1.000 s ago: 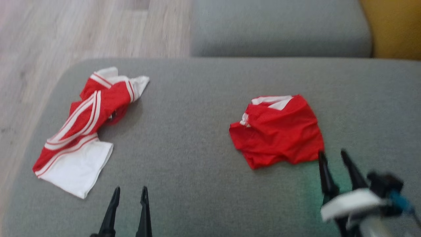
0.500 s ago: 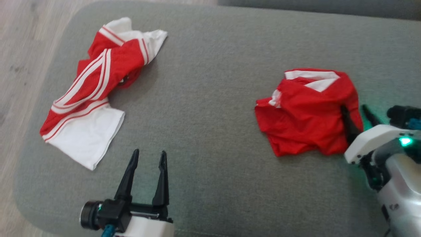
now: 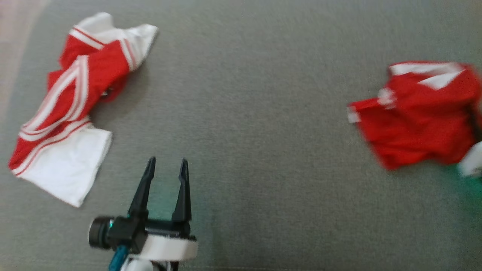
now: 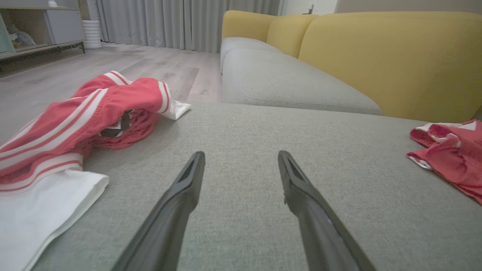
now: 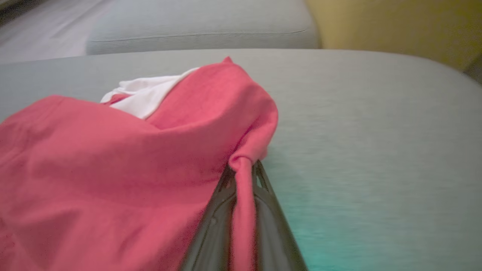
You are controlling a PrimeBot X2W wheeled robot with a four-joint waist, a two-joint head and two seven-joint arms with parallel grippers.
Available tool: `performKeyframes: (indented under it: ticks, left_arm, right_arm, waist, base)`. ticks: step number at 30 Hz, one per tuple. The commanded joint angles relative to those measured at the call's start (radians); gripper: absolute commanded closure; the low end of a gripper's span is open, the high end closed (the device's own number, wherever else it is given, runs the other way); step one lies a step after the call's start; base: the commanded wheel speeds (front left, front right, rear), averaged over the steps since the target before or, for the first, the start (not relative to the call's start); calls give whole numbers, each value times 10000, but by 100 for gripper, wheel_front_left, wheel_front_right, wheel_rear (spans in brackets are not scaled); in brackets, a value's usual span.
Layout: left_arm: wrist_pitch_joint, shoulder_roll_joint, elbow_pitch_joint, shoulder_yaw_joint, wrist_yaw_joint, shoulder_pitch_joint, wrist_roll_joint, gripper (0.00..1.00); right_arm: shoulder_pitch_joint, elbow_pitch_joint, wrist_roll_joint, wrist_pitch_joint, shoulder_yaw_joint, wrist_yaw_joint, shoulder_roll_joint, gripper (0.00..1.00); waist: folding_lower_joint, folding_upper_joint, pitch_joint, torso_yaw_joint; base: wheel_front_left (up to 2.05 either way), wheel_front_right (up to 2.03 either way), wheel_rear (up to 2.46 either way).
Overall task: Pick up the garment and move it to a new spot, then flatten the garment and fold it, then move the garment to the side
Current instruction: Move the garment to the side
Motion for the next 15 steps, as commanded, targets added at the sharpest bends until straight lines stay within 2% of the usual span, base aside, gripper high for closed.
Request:
performKeyframes:
  ticks: [1, 9, 12, 14, 15]
  left_arm:
    - [-51, -15, -331, 337, -19, -517, 105, 0]
    - [-51, -15, -454, 317, -245, -1501, 276, 0]
    - [-51, -15, -428, 292, -269, -1742, 232, 0]
    - [-51, -15, -369, 259, -276, -1819, 166, 0]
    - [-51, -15, -328, 225, -281, -1838, 130, 0]
  right_arm:
    - [-367, -101, -55, -140, -116, 65, -804, 100]
    - [-872, 513, -722, -76, -1661, 65, -2940, 100]
    - [-794, 689, -735, -39, -2310, 65, -3196, 100]
    - [-741, 783, -1262, -157, -2509, 65, -3379, 0]
    - [-782, 875, -1599, -299, -2669, 65, -3389, 0]
  waist:
    - [1, 0, 578, -486]
    - [1, 0, 1906, -859]
    - [1, 0, 2041, -860]
    - [1, 0, 1969, -852]
    - [1, 0, 1868, -837]
  base:
    - [0, 0, 0]
    - [0, 0, 0]
    - [0, 0, 0]
    - [0, 0, 0]
    - [0, 0, 0]
